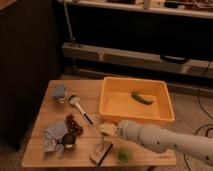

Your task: Place apple in tray

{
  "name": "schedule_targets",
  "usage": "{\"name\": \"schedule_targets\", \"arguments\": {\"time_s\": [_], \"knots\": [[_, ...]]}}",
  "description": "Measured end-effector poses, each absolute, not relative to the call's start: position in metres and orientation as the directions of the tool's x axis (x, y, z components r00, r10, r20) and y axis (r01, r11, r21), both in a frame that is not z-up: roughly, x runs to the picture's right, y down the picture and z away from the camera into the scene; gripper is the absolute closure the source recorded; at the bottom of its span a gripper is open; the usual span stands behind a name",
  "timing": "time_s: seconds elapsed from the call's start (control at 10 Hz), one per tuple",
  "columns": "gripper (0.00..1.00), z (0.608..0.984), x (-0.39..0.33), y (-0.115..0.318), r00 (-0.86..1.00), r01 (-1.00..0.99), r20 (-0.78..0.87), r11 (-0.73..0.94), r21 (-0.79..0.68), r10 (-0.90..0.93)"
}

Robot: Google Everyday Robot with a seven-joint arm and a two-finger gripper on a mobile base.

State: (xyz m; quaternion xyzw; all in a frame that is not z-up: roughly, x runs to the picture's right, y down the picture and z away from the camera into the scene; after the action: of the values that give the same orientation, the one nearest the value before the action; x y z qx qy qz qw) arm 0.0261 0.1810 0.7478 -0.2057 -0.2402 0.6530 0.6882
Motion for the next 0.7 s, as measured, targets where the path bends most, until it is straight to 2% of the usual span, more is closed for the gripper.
{"name": "schedule_targets", "arguments": {"time_s": [0.7], "knots": [[0.20,0.765,0.029,0.212,0.053,-0.798,0.017,0.052,-0.601,0.998]]}}
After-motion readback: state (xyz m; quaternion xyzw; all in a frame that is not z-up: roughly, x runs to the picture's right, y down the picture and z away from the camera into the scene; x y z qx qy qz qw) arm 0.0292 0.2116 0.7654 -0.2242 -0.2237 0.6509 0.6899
